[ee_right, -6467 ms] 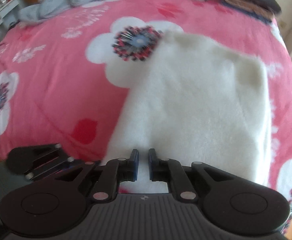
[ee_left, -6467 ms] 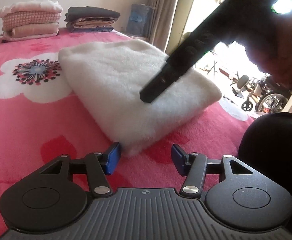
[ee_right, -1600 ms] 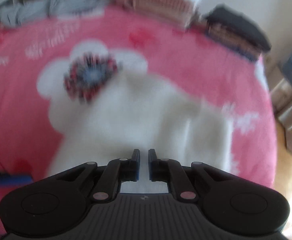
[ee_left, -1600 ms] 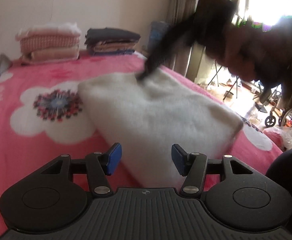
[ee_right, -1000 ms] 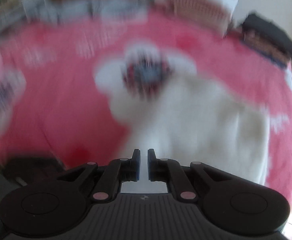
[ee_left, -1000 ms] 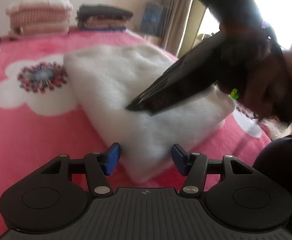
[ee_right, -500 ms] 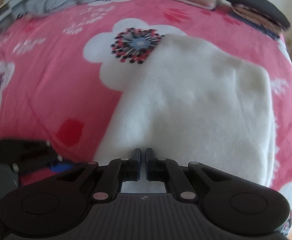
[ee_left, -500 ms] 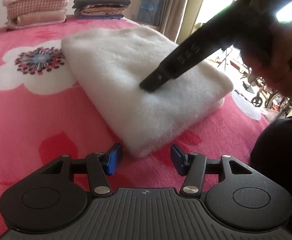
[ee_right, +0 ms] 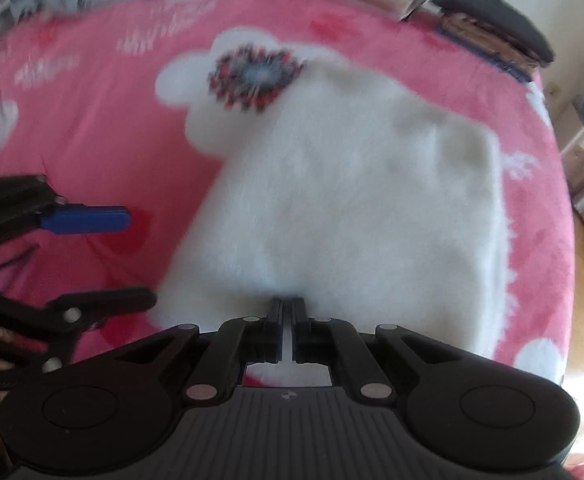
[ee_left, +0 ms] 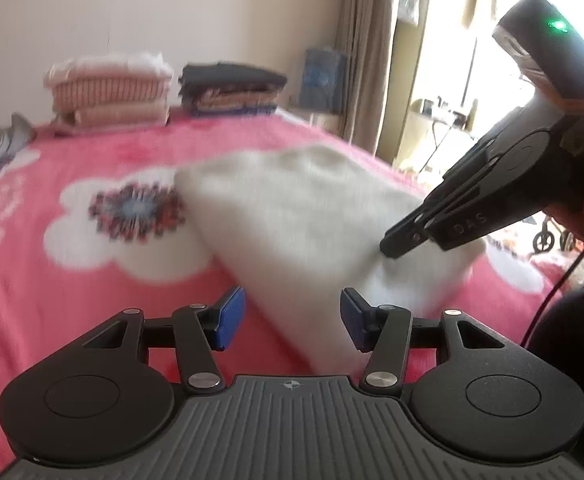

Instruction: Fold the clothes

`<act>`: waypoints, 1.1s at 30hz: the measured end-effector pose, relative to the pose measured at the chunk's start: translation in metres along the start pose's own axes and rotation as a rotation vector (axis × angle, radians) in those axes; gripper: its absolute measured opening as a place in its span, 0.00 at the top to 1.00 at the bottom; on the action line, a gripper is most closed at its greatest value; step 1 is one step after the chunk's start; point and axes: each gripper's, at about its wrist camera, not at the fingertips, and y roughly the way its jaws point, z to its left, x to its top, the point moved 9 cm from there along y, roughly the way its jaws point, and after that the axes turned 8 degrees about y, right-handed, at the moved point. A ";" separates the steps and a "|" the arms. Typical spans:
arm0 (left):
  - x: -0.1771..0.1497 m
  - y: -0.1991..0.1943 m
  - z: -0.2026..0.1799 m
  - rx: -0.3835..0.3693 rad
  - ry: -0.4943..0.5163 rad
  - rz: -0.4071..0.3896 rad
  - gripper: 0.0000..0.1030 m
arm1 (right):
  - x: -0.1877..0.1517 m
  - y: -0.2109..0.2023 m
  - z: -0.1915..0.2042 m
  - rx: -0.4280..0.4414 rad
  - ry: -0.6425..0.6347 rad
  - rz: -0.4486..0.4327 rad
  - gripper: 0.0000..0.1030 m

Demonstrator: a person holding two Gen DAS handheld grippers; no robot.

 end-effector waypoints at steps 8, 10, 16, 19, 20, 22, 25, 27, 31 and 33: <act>0.006 0.056 -0.022 -0.016 0.082 0.069 0.48 | -0.005 0.035 -0.044 -0.069 0.056 -0.024 0.99; 0.004 0.052 -0.022 -0.016 0.089 0.068 0.48 | 0.001 0.026 -0.046 -0.071 0.070 -0.012 0.99; 0.004 0.052 -0.022 -0.022 0.072 0.070 0.47 | 0.000 0.032 -0.075 -0.145 0.093 -0.038 0.99; 0.004 0.052 -0.021 -0.018 0.073 0.071 0.47 | 0.005 0.039 -0.079 -0.145 0.104 -0.020 1.00; 0.003 0.052 -0.021 -0.018 0.069 0.071 0.46 | 0.012 0.031 -0.077 -0.153 0.100 -0.031 1.00; 0.002 0.051 -0.019 -0.019 0.062 0.072 0.46 | 0.027 0.017 -0.075 -0.167 0.094 -0.079 1.00; 0.002 0.051 -0.019 -0.020 0.063 0.073 0.46 | 0.029 0.037 -0.094 -0.157 0.156 -0.084 0.99; 0.002 0.051 -0.019 -0.020 0.066 0.074 0.46 | 0.031 0.047 -0.104 -0.133 0.209 -0.067 0.99; 0.001 0.051 -0.018 -0.020 0.073 0.076 0.46 | 0.057 0.028 -0.105 -0.111 0.262 -0.091 0.99; 0.002 0.050 -0.019 -0.016 0.074 0.077 0.46 | 0.067 0.026 -0.106 -0.100 0.281 -0.118 0.99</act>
